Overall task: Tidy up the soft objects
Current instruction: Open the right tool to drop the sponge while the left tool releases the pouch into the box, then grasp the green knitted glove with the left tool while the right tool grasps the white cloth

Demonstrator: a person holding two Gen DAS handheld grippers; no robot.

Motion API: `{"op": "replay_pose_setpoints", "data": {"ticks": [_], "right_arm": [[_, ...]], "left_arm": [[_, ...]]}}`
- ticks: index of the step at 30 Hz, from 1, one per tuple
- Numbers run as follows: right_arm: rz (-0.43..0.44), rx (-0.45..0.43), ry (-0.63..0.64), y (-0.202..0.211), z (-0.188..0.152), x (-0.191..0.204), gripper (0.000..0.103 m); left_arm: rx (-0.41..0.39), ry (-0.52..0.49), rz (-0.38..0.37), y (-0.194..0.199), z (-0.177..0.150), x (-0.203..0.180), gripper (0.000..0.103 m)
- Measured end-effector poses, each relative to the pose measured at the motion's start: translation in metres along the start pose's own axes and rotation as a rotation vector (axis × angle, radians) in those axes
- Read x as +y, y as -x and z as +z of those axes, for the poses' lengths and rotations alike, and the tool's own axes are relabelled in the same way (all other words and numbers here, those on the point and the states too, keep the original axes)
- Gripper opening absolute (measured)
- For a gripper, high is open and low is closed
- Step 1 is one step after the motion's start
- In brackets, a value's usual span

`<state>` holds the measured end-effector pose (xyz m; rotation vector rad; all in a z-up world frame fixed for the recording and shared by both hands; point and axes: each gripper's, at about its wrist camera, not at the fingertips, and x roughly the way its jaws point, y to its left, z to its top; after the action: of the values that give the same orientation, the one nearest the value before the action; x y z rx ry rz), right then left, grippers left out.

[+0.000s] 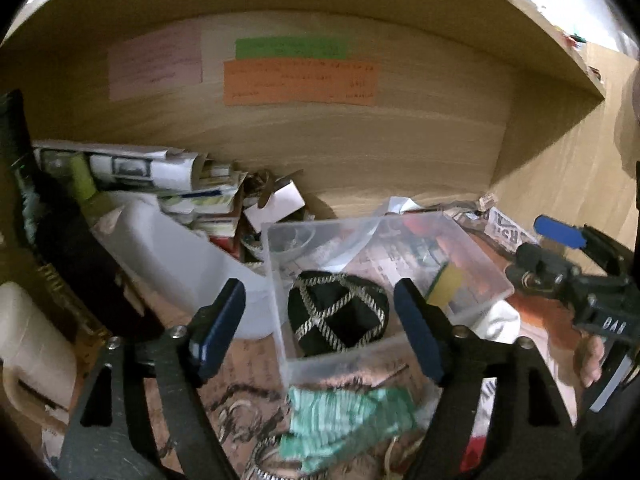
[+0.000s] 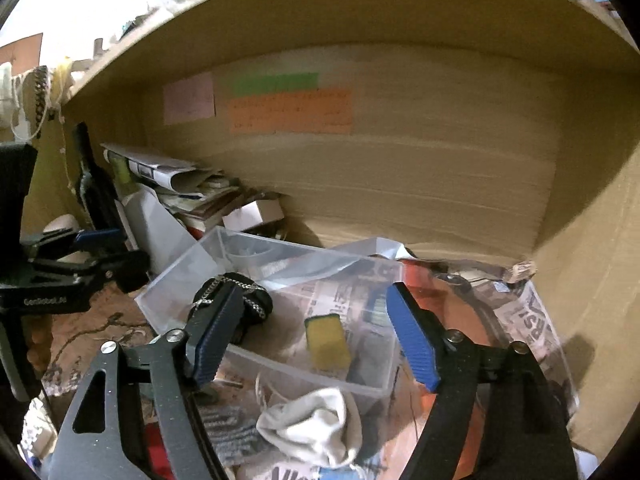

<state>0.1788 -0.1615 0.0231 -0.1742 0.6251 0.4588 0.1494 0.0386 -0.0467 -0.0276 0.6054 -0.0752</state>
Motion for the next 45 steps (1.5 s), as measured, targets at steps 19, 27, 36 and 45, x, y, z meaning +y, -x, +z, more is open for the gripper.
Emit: {"op": "replay_pose_setpoints", "data": {"ticks": [19,27,36,45], "right_arm": [[-0.022,0.175,-0.113,-0.005,-0.07,-0.017,0.076],[0.023,0.25,-0.142,-0.024,-0.083,-0.015,0.068],[0.035,0.279,-0.155,-0.032,-0.089,-0.015,0.036],[0.015,0.246,-0.148,-0.023,-0.087,-0.012,0.019]], "left_arm": [[0.193,0.046,-0.041,-0.019,-0.081,0.006,0.082],[0.261,0.066,-0.077,-0.042,-0.096,0.009,0.062],[0.261,0.051,-0.078,-0.049,-0.1,0.007,0.043],[0.212,0.035,-0.065,-0.03,-0.096,0.002,0.034]]}}
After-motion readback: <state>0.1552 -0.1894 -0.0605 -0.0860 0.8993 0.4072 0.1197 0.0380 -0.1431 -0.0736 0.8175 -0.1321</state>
